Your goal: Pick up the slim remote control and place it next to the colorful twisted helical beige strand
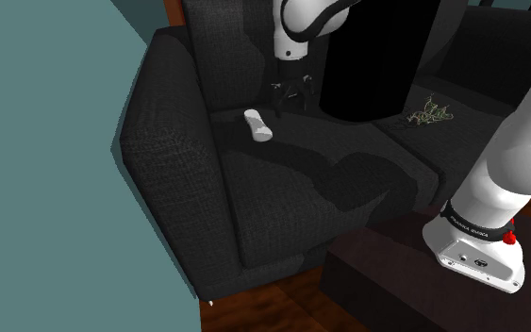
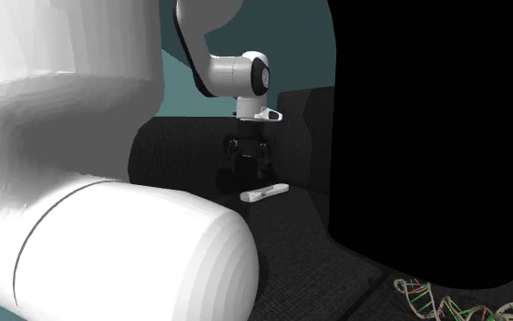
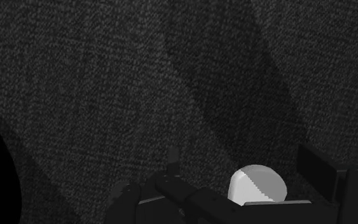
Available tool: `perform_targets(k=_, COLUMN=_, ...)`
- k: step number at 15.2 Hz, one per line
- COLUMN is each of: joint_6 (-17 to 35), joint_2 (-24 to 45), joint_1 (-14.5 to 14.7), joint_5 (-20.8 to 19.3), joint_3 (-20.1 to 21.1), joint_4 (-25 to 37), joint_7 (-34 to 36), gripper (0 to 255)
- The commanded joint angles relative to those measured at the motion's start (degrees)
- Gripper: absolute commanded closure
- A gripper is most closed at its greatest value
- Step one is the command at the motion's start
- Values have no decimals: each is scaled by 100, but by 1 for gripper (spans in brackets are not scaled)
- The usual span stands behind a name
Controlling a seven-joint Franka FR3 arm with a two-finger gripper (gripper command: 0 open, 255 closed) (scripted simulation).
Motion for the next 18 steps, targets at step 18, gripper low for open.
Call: perform_targets(k=18, joint_6=471, joint_2=3019, joint_1=211, joint_5=-725, joint_3=-248, joint_4=2941, joint_7=1230, gripper=0)
